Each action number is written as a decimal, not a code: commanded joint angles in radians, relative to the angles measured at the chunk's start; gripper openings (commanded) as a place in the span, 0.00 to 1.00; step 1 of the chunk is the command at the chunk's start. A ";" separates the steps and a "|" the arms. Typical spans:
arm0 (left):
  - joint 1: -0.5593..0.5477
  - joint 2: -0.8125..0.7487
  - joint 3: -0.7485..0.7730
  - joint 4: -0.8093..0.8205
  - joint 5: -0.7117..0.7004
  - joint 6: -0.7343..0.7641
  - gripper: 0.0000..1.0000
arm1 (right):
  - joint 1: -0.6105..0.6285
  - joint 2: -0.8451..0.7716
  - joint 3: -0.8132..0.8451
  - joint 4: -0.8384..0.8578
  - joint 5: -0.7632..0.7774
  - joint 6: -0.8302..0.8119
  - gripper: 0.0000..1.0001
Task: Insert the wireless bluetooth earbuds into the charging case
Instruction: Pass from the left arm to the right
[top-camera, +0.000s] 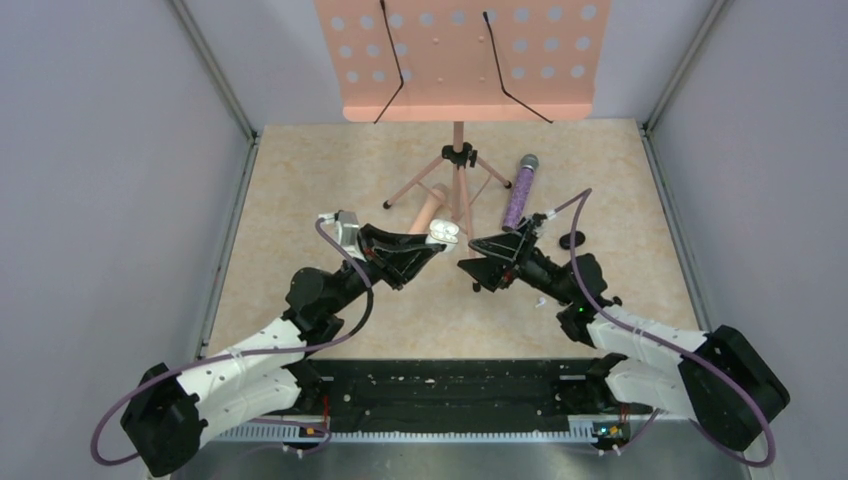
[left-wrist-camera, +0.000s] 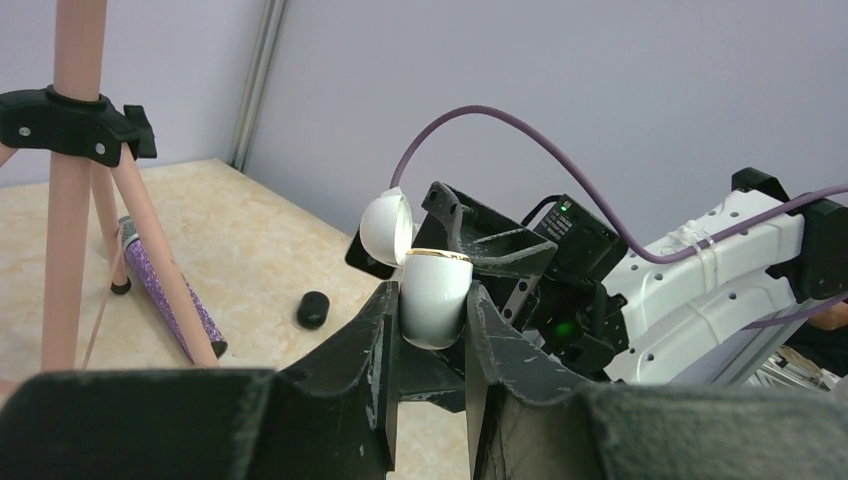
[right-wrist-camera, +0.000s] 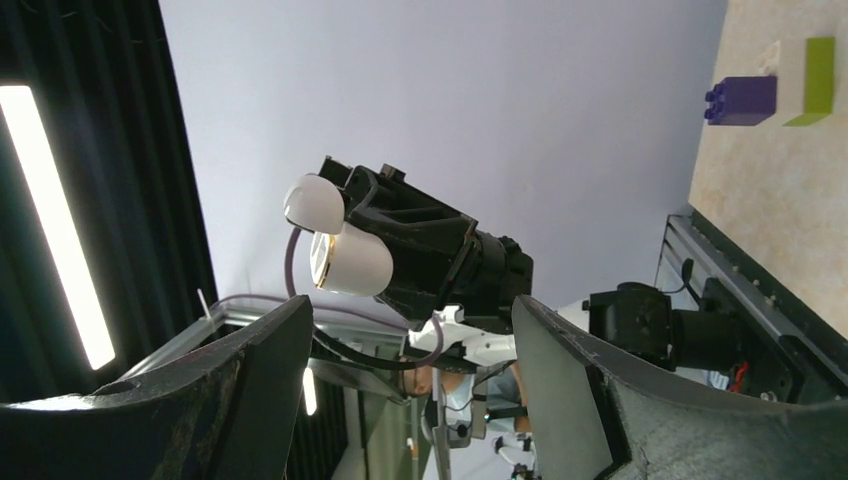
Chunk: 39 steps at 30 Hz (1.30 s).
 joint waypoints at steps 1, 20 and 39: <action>-0.004 -0.030 -0.004 0.041 0.012 0.035 0.00 | 0.033 0.057 0.053 0.234 0.037 0.054 0.72; -0.004 -0.046 0.011 0.007 0.041 0.057 0.00 | 0.112 0.254 0.146 0.444 0.043 0.135 0.61; -0.004 -0.065 0.006 -0.006 0.058 0.066 0.00 | 0.125 0.270 0.138 0.467 0.056 0.148 0.33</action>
